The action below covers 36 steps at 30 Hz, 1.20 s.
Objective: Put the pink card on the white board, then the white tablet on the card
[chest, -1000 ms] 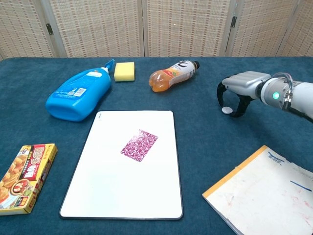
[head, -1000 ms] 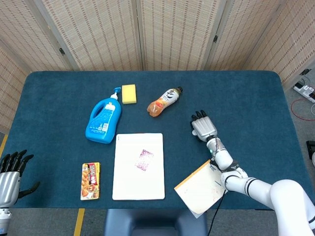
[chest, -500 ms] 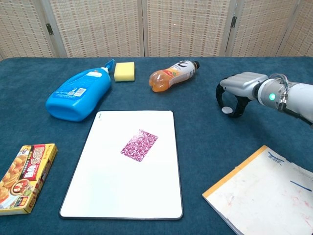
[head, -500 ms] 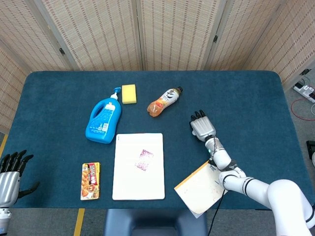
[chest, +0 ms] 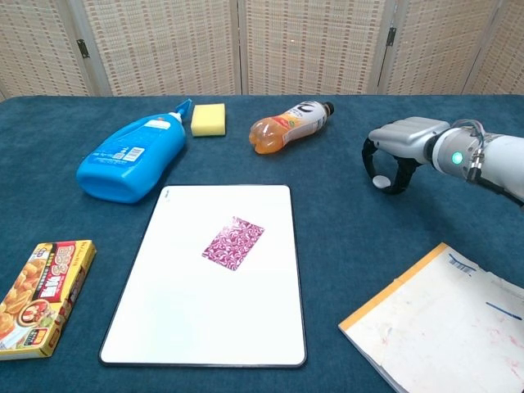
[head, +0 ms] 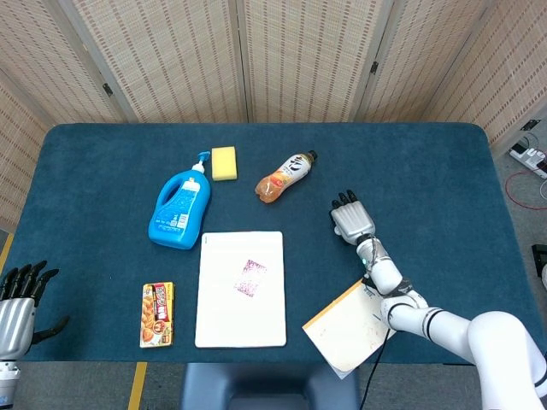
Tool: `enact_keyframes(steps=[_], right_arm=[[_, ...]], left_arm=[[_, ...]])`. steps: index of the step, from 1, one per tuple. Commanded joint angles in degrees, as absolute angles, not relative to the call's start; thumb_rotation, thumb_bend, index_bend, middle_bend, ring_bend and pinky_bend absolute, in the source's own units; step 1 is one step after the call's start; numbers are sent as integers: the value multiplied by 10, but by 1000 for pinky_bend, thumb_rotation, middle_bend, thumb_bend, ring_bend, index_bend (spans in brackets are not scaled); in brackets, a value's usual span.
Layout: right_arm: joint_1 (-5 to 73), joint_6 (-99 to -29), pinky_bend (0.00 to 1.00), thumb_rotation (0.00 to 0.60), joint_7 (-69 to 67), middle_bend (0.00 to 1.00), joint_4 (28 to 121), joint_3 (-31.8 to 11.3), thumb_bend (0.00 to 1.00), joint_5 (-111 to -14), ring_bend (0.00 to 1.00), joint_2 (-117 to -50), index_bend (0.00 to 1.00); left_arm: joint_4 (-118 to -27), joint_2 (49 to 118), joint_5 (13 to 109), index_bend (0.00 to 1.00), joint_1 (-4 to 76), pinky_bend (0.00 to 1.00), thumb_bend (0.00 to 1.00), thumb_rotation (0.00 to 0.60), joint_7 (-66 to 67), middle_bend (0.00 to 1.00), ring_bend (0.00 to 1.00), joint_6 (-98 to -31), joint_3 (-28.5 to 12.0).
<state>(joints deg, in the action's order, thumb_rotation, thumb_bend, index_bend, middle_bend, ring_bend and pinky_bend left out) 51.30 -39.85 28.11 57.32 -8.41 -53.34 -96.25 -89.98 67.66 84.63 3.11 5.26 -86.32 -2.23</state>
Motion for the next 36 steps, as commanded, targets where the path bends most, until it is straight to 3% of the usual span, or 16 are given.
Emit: enact_keyframes(steps=[1,8,15,36], right_arm=[[513,-402,0,600,277,230,611,-86,343,-543,83,-944,483],[520,-417,0,600,294,230,725,-82,343,-558,82,-912,483],[544,-426,0,600,338,231,788,-75,343,-555,85,-924,484],[634,-447,0,600,448,227,807,-77,344,-479,77,-1006,483]], left_arm=[[-901,676,847,206,31,0,239,600,54,111,85,-864,-23],[-905,675,848,206,32,0,239,600,55,111,85,-864,-23],[-909,673,851,206,30,0,239,600,57,111,85,-869,-22],[-902,669,850,206,23,0,239,600,42,111,85,-874,-20]])
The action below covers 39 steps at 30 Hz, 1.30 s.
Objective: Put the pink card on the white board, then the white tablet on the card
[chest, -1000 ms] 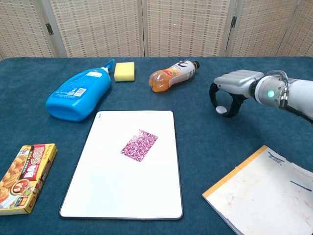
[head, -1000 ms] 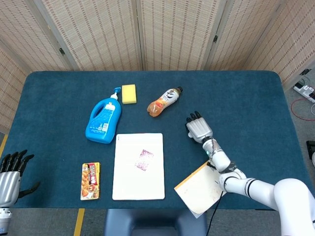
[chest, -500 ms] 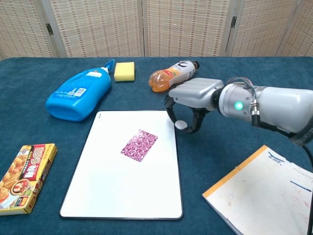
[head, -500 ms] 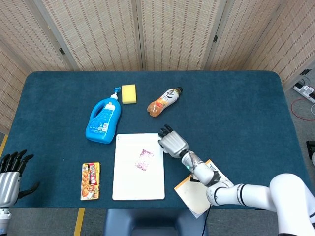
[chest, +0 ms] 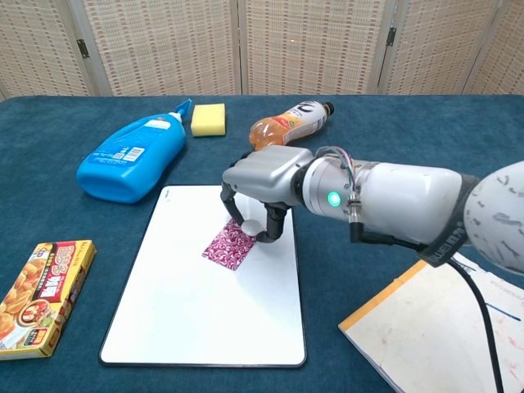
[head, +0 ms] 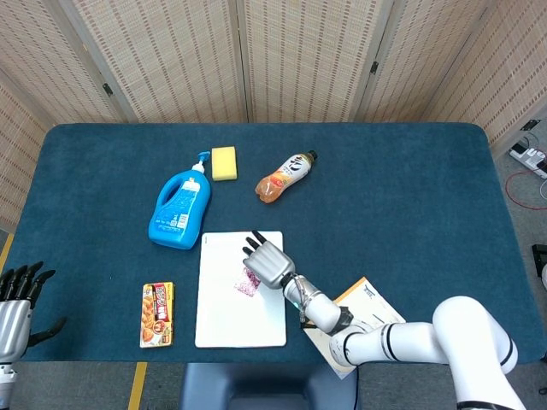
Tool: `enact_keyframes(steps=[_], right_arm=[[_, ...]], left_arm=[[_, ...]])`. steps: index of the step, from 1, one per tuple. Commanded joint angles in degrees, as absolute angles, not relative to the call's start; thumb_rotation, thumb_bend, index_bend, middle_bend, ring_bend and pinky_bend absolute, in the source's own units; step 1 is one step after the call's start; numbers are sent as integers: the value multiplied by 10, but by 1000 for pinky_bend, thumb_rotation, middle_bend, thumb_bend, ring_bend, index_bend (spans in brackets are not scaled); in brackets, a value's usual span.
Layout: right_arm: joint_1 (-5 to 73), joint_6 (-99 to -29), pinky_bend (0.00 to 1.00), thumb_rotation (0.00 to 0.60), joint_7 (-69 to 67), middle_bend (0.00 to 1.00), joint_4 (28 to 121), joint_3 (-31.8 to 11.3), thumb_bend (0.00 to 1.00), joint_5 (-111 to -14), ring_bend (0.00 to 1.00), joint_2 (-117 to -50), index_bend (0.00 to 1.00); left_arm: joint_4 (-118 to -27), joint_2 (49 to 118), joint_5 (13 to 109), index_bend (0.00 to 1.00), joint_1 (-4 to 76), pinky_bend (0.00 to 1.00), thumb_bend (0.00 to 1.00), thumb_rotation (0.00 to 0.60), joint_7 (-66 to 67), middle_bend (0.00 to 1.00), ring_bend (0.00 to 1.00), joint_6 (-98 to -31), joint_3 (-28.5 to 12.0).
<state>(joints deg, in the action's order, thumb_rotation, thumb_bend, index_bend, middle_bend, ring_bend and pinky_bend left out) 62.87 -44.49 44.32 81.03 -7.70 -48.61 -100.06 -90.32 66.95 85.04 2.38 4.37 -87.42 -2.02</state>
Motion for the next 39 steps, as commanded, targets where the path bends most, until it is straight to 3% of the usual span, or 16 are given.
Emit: enact_keyframes(steps=[1,11,15,24,30,39], right_arm=[[637,-447,0,600,451,225,805,-77,344,-477,76,-1009,483],[659,-447,0,600,457,223,789,-75,343,-462,72,-1029,458],[661,-448,0,600,448,222,788,-73,343,-465,68,-1032,384],[658,-460,0,600,429,220,801,-72,343,-480,63,-1019,328],[617,-515,0,600,395,220,861,-63,343,-531,73,-957,326],[503,-655,0,600,371,208,987,-10,344,-601,87,-811,299]], left_arm=[[-901,669,850,206,23,0,239,600,41,111,85,-874,-20],[-893,670,848,206,20,0,239,600,32,111,85,-876,-20],[-890,671,847,206,19,0,239,600,30,111,85,-875,-20],[-888,672,848,205,19,0,239,600,29,111,85,-875,-21],[-888,672,846,204,22,0,239,600,29,111,85,-871,-23],[-893,671,849,195,26,0,239,600,33,111,85,-874,-27]])
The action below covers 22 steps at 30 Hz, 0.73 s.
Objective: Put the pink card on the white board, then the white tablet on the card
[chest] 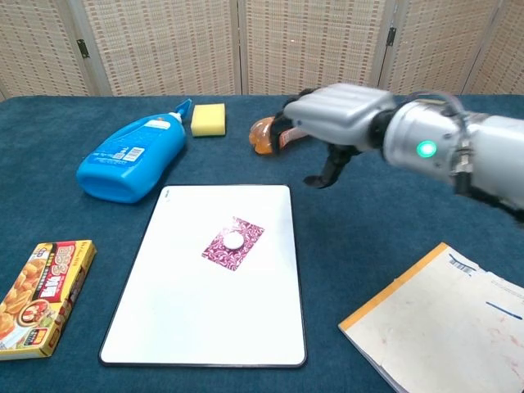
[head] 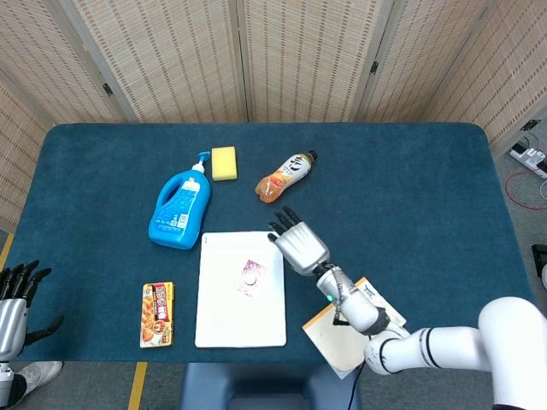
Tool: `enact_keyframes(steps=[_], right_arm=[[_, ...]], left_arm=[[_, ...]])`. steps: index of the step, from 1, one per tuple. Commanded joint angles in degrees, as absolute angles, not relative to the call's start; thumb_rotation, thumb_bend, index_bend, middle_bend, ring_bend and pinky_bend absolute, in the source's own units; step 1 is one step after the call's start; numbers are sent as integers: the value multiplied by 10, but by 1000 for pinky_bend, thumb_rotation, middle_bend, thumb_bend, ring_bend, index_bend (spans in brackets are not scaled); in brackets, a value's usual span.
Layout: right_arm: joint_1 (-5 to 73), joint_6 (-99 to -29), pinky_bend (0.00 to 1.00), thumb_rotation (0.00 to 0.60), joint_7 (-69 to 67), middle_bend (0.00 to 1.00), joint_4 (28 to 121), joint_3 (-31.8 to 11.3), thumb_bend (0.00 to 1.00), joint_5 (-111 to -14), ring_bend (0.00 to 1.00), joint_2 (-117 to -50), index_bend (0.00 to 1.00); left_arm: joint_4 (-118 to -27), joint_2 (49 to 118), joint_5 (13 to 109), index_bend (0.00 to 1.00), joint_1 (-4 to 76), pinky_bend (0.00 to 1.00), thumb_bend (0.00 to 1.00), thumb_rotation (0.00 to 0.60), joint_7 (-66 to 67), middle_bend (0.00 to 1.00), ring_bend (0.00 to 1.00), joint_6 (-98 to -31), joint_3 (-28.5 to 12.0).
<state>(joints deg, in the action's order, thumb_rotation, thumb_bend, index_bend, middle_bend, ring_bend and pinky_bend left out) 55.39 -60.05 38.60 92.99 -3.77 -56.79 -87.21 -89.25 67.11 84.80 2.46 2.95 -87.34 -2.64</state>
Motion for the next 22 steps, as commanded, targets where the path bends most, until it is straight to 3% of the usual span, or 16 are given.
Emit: enact_keyframes(steps=[1,6,11,22], right_arm=[[491,-667,0,600,368,206,1001,-3,344,-608,94,-794,293],[419,-742,0,600,337,205,1060,32,344,-657,109,-716,276],[322,-842,0,600,266,195,1061,73,343,-739,110,-664,257],[156,-962,0,600,105,95,961,114,343,-812,1,-663,160]], left_arm=[[-894,671,851,195,26,0,239,600,35,111,85,-875,-27],[-899,671,855,196,30,0,239,600,38,111,85,-875,-29],[-902,673,861,196,35,0,239,600,39,111,85,-872,-29],[-904,680,863,190,38,0,239,600,47,111,85,-871,-28]])
